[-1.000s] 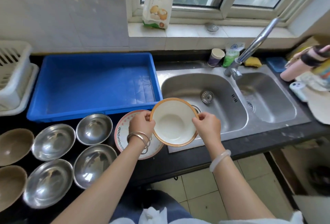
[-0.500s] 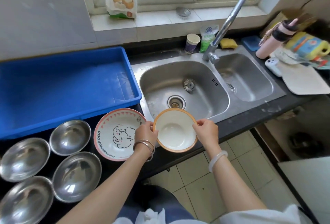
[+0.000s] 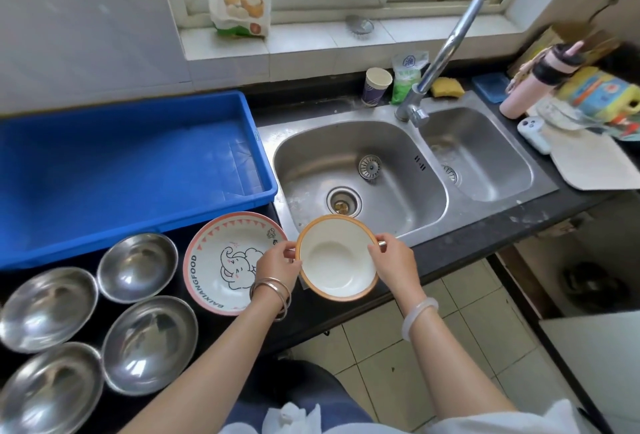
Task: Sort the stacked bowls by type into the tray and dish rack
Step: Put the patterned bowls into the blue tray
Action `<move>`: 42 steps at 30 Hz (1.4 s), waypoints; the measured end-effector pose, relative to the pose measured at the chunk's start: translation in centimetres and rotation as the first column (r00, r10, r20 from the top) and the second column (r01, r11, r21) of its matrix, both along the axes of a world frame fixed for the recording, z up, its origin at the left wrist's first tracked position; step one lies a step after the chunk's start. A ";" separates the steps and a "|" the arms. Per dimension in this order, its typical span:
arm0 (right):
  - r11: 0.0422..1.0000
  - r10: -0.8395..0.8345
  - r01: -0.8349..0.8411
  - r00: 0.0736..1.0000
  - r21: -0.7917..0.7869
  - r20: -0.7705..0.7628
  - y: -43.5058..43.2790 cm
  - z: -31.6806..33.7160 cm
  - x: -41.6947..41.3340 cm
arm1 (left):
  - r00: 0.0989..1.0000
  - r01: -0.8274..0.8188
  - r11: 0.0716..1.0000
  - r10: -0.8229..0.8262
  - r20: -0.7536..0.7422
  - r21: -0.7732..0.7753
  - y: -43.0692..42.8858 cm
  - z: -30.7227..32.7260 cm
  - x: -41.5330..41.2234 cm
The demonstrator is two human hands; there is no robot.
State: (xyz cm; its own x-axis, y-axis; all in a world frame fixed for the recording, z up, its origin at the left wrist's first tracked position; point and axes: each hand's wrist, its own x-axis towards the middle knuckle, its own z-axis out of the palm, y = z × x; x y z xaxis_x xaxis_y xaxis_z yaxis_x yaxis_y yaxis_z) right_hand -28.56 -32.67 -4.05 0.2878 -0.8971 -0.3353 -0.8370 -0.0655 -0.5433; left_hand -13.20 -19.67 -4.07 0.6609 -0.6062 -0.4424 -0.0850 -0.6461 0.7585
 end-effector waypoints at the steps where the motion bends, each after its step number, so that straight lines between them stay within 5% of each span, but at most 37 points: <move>1: 1.000 0.006 -0.007 0.999 -0.024 -0.037 0.0 0.1 0.0 | 1.000 -0.016 1.000 0.016 -0.008 -0.010 0.3 0.1 0.3; 5: 0.984 0.049 -0.061 0.996 -0.166 -0.073 -0.1 1.5 1.1 | 0.988 -0.148 0.988 0.150 0.042 -0.048 2.0 0.7 2.3; 12: 0.881 0.446 -0.438 0.895 -0.177 0.005 3.0 1.9 9.8 | 0.924 -0.338 0.940 0.322 0.205 0.048 6.3 0.8 5.3; 17: 0.732 0.634 -0.665 0.744 -0.148 -0.210 4.3 0.6 14.1 | 0.894 -0.434 0.897 0.418 0.164 0.080 8.1 0.7 5.9; 27: 0.703 0.683 -0.711 0.680 -0.013 -0.265 3.1 -0.3 16.9 | 0.910 -0.402 0.900 0.413 -0.036 0.169 8.7 -0.7 7.5; 37: 0.720 0.693 -0.694 0.720 -0.014 -0.046 1.9 1.6 17.8 | 0.779 -0.625 0.779 0.626 -0.035 0.035 10.3 0.6 8.9; 42: 0.765 0.632 -0.641 0.765 0.056 0.120 1.9 4.3 20.4 | 0.675 -0.734 0.677 0.721 -0.156 -0.051 11.7 3.2 12.2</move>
